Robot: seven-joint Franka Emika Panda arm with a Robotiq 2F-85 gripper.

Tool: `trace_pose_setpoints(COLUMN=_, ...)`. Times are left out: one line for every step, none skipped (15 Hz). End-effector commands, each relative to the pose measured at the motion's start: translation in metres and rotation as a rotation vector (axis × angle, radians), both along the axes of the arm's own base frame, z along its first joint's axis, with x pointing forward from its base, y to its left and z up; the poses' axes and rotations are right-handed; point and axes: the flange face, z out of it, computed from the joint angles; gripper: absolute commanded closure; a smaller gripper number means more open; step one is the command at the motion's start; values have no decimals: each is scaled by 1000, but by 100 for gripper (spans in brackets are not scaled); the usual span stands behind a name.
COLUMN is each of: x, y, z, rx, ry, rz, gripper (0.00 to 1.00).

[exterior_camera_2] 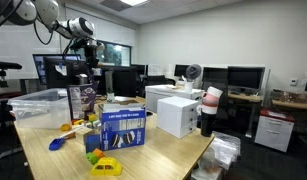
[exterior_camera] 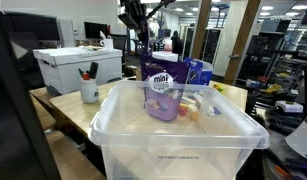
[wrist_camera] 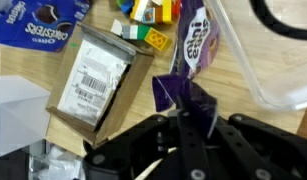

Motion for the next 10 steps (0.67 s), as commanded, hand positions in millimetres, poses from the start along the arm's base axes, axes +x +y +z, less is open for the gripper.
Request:
trace_pose_setpoints(x=10, y=-1, z=25, rx=134, ry=-132, rz=43, gripper=97)
trace_pose_setpoints(x=13, y=-1, z=29, rx=171, ry=-182, rz=53, gripper=97)
trace_pose_setpoints(x=18, y=-2, z=34, rx=210, ry=-232, rz=65, gripper=97)
trace_pose_setpoints(x=21, y=-2, z=36, rx=241, ry=-272, rz=76, gripper=97)
trace_pose_setpoints(x=25, y=-7, z=39, rx=302, ry=-340, rz=89, gripper=97)
trace_pose_setpoints(x=27, y=-10, z=39, rx=347, ry=-378, rz=94, gripper=98)
trace_pose_setpoints(x=27, y=-14, z=38, rx=375, ry=-397, rz=96, gripper=97)
trace_pose_setpoints(x=28, y=-19, z=36, rx=417, ry=-430, rz=110, gripper=98)
trace_pose_setpoints(x=26, y=-26, z=33, rx=442, ry=-441, rz=102, gripper=98)
trace_pose_setpoints(x=24, y=-28, z=30, rx=448, ry=-432, rz=99, gripper=99)
